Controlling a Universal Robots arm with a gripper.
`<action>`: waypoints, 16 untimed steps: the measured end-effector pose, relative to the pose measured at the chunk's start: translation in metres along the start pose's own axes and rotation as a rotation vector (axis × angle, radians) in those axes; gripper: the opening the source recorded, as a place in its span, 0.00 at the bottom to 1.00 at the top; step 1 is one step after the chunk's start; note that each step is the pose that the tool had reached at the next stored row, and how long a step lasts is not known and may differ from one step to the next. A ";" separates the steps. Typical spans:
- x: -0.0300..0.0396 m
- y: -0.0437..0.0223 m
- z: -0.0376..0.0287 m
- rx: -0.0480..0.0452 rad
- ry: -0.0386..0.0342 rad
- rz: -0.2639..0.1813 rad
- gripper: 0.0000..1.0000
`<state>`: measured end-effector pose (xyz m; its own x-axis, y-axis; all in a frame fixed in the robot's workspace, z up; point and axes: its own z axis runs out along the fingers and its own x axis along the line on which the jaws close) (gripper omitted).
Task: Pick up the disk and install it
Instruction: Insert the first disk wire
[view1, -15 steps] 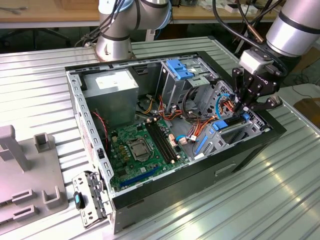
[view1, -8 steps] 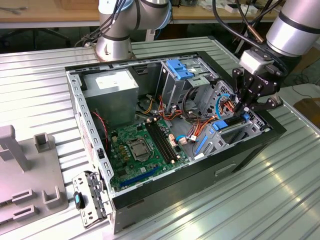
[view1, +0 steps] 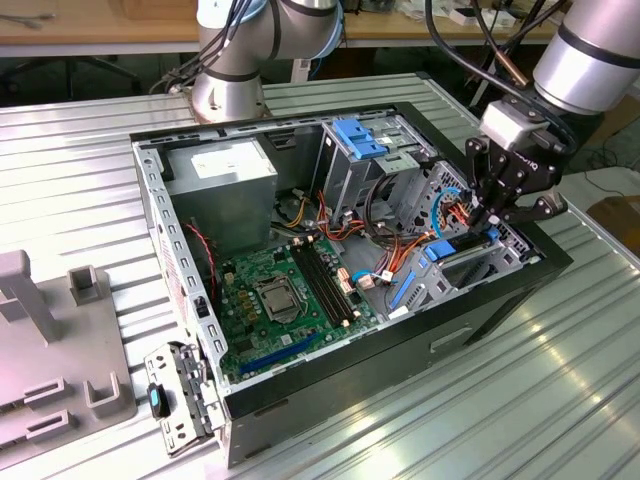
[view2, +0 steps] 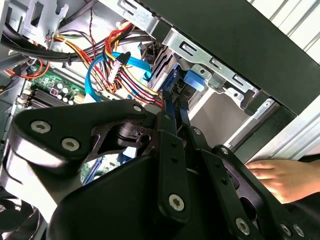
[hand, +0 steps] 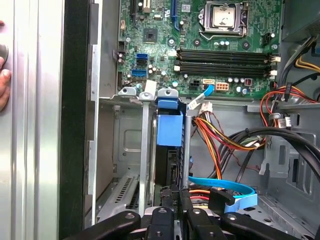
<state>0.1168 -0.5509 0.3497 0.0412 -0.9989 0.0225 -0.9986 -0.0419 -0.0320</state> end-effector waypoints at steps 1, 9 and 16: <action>0.0002 0.0000 0.0002 0.0000 0.0000 0.000 0.17; 0.0027 0.0000 0.0025 -0.0001 0.0004 0.003 0.17; 0.0027 0.0000 0.0031 -0.0001 -0.0001 0.005 0.17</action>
<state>0.1170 -0.5537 0.3467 0.0361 -0.9991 0.0222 -0.9988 -0.0368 -0.0321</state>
